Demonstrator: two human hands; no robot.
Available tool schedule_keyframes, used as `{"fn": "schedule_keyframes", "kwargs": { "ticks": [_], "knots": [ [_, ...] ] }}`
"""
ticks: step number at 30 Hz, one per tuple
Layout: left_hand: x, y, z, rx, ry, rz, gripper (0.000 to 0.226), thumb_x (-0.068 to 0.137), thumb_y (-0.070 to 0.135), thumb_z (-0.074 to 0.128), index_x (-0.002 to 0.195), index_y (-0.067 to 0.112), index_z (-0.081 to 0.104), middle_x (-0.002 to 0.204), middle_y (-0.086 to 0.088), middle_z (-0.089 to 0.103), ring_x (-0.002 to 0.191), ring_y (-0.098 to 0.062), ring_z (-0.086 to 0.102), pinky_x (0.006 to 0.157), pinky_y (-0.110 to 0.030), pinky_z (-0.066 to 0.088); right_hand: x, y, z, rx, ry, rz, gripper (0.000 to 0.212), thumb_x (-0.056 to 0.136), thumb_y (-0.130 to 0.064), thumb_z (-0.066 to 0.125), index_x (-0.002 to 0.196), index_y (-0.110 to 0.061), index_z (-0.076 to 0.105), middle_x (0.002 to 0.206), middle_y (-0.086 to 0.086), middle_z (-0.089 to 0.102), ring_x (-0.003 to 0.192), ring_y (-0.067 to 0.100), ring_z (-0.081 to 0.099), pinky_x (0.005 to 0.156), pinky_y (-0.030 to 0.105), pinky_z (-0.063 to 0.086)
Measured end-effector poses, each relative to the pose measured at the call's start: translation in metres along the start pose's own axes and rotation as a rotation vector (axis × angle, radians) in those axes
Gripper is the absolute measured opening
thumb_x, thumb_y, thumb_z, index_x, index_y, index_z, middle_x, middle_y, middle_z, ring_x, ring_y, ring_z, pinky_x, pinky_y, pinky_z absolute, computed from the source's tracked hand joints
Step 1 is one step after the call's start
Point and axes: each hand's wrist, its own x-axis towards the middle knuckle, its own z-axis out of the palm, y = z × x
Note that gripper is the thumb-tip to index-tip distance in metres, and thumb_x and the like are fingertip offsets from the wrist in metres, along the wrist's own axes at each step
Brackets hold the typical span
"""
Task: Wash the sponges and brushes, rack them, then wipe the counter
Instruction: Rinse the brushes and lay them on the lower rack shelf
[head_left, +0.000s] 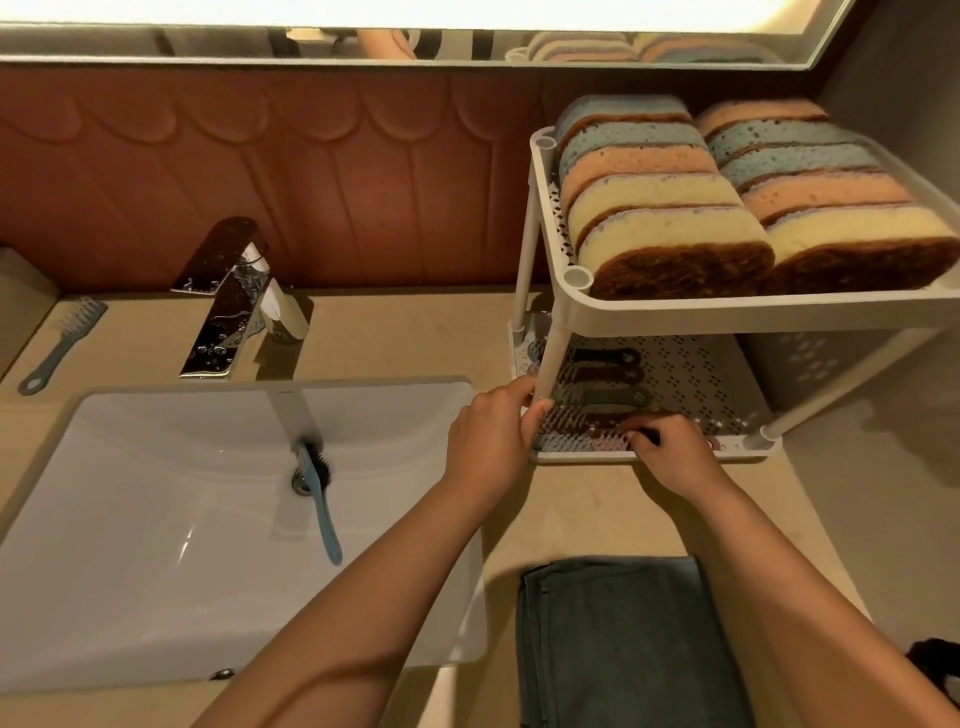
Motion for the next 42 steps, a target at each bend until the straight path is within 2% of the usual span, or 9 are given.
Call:
{"fn": "schedule_keyframes", "kwargs": {
  "ticks": [5,9,14,19,24,29,35,40,42],
  "knots": [
    [-0.001,0.002,0.002,-0.226,-0.086,-0.091,0.022,0.094,0.027,0.051,0.114,0.019,0.057,0.104,-0.003,0.066,0.077,-0.015,0.063,0.066,-0.026,0.047,-0.013,-0.006,0.0,0.01,0.08,-0.027,0.024,0.09,-0.014,0.055,0.111,-0.013,0.068,0.112,0.007,0.068,0.105,0.026,0.059,0.091,0.039,0.048],
    [-0.015,-0.004,0.0,-0.56,-0.19,-0.275,0.043,0.09,0.02,0.059,0.13,0.02,0.043,0.122,0.0,0.05,0.089,-0.013,0.061,0.063,-0.011,0.046,-0.033,-0.027,0.0,0.137,0.174,-0.062,0.02,0.09,-0.015,0.056,0.107,-0.012,0.068,0.104,0.004,0.064,0.1,0.018,0.055,0.087,0.033,0.046],
    [-0.043,-0.034,-0.017,-0.666,-0.323,-0.418,0.015,0.09,0.012,0.055,0.105,0.011,0.058,0.094,-0.004,0.059,0.071,-0.006,0.057,0.055,-0.004,0.043,-0.061,-0.064,0.015,0.296,0.146,-0.134,0.015,0.089,-0.012,0.059,0.101,-0.015,0.068,0.094,-0.005,0.064,0.088,0.006,0.058,0.076,0.016,0.043],
    [-0.071,-0.069,-0.055,-0.647,-0.446,-0.475,0.01,0.092,0.016,0.052,0.098,0.017,0.06,0.101,-0.003,0.062,0.079,-0.005,0.06,0.059,-0.002,0.042,-0.08,-0.102,0.041,0.397,0.037,-0.171,0.015,0.087,-0.01,0.06,0.096,-0.021,0.067,0.088,-0.012,0.066,0.087,-0.001,0.06,0.076,0.01,0.046],
    [-0.095,-0.119,-0.108,-0.608,-0.384,-0.57,0.012,0.094,0.019,0.048,0.099,0.02,0.059,0.111,-0.005,0.064,0.086,-0.005,0.062,0.071,-0.019,0.044,-0.084,-0.155,0.08,0.414,-0.095,-0.228,0.016,0.089,-0.015,0.059,0.096,-0.028,0.066,0.088,-0.015,0.067,0.085,-0.004,0.06,0.073,0.01,0.046],
    [-0.111,-0.172,-0.154,-0.61,-0.248,-0.66,0.012,0.094,0.021,0.05,0.099,0.015,0.06,0.101,-0.002,0.064,0.082,-0.005,0.062,0.057,-0.004,0.044,-0.077,-0.208,0.124,0.362,-0.186,-0.299,0.015,0.09,-0.018,0.058,0.093,-0.031,0.064,0.082,-0.013,0.066,0.079,0.0,0.058,0.07,0.016,0.046],
    [-0.124,-0.236,-0.21,-0.546,-0.073,-0.741,0.01,0.093,0.018,0.052,0.095,0.016,0.062,0.101,-0.005,0.062,0.089,-0.014,0.059,0.07,-0.019,0.043,-0.06,-0.276,0.176,0.312,-0.322,-0.354,0.019,0.091,-0.019,0.053,0.104,-0.029,0.064,0.071,-0.006,0.062,0.068,0.007,0.058,0.067,0.027,0.047],
    [-0.12,-0.285,-0.242,-0.442,0.057,-0.777,0.013,0.094,0.012,0.049,0.1,0.014,0.061,0.094,0.003,0.057,0.089,-0.013,0.054,0.066,-0.018,0.042,-0.031,-0.326,0.207,0.282,-0.366,-0.374,0.027,0.094,-0.014,0.049,0.118,-0.021,0.059,0.085,0.006,0.067,0.068,-0.016,0.056,0.063,0.006,0.041],
    [-0.113,-0.312,-0.253,-0.381,0.104,-0.804,0.02,0.093,0.011,0.051,0.109,0.007,0.061,0.105,-0.007,0.06,0.102,-0.022,0.056,0.071,-0.024,0.041,-0.016,-0.348,0.22,0.271,-0.369,-0.365,0.03,0.094,-0.012,0.047,0.123,-0.017,0.056,0.084,0.005,0.065,0.067,-0.011,0.057,0.062,0.006,0.041]
  ]
}}
